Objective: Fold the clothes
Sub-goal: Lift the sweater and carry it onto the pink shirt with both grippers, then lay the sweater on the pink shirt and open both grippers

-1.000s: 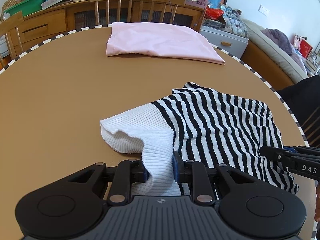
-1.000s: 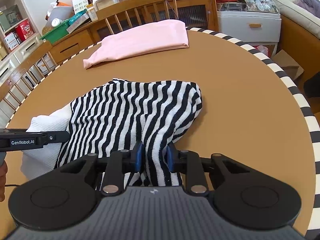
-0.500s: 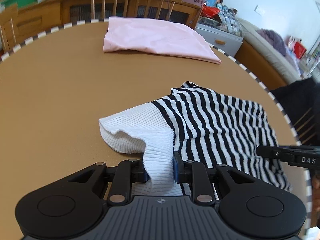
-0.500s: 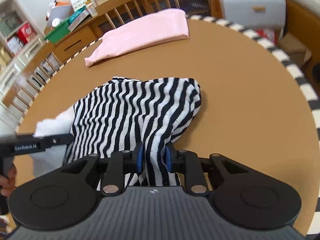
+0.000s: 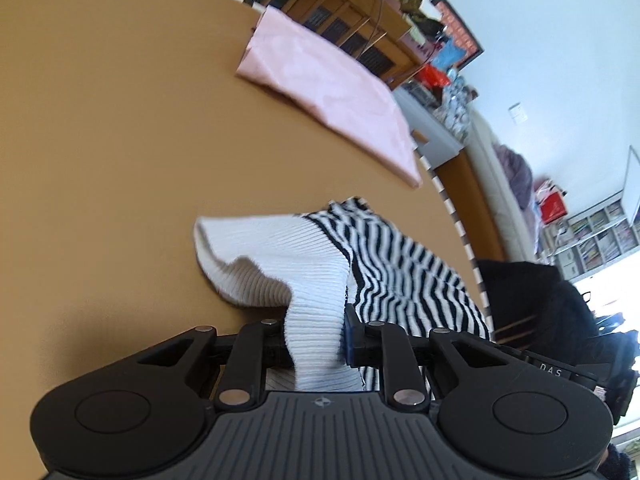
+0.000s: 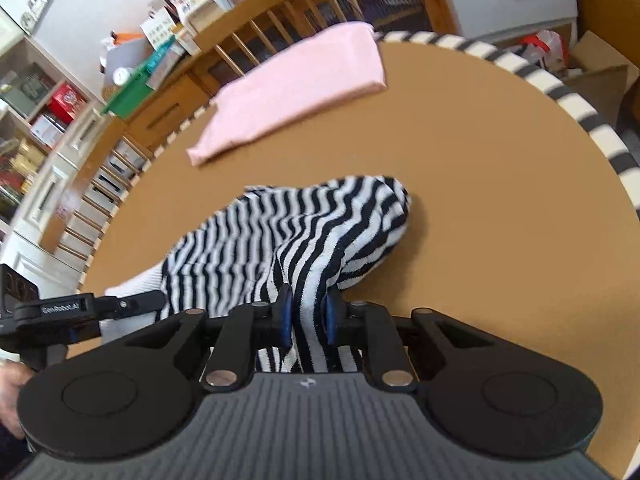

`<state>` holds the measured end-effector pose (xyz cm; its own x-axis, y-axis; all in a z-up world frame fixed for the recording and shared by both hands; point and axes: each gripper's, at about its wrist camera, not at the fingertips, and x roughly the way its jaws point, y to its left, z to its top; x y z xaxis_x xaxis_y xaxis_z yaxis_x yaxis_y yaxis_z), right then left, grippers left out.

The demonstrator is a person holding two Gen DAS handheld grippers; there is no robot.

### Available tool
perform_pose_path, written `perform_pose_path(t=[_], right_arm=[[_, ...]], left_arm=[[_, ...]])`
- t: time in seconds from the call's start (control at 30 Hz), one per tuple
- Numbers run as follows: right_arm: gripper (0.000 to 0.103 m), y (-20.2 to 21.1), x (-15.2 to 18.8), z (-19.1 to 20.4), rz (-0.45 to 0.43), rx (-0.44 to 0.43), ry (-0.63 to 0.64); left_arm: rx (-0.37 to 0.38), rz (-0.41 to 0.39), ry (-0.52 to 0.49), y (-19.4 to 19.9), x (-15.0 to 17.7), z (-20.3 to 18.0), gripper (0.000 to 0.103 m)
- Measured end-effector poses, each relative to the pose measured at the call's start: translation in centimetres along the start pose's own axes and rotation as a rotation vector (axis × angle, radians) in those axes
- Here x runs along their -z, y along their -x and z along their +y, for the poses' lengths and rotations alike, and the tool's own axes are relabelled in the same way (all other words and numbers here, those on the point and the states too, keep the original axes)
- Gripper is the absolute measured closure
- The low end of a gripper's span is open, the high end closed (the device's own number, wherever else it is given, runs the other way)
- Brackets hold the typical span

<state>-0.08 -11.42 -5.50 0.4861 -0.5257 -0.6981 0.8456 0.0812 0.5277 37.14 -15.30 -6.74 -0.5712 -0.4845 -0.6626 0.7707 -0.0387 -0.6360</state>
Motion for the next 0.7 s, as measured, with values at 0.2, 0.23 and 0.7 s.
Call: perform_pose_path(t=[0.2,0.23,0.7], right_arm=[[0.088,1.0,-4.5,1.8,-0.061,-0.052,0.014],[0.088,1.2,-5.6,2.1,-0.078,-0.057,0.023],[0.030,-6.2,-23.4,1.3,-0.133,0.137,0.110]], left_arm=[[0.057,-0.063,-0.032,1.5,-3.9,-2.8,0.083],[0.064,-0.076,-0.040,1.8,-4.8,-3.4,0.083],[-0.266,-0.162,-0.216,-4.0,-24.1,-8.6,0.035]])
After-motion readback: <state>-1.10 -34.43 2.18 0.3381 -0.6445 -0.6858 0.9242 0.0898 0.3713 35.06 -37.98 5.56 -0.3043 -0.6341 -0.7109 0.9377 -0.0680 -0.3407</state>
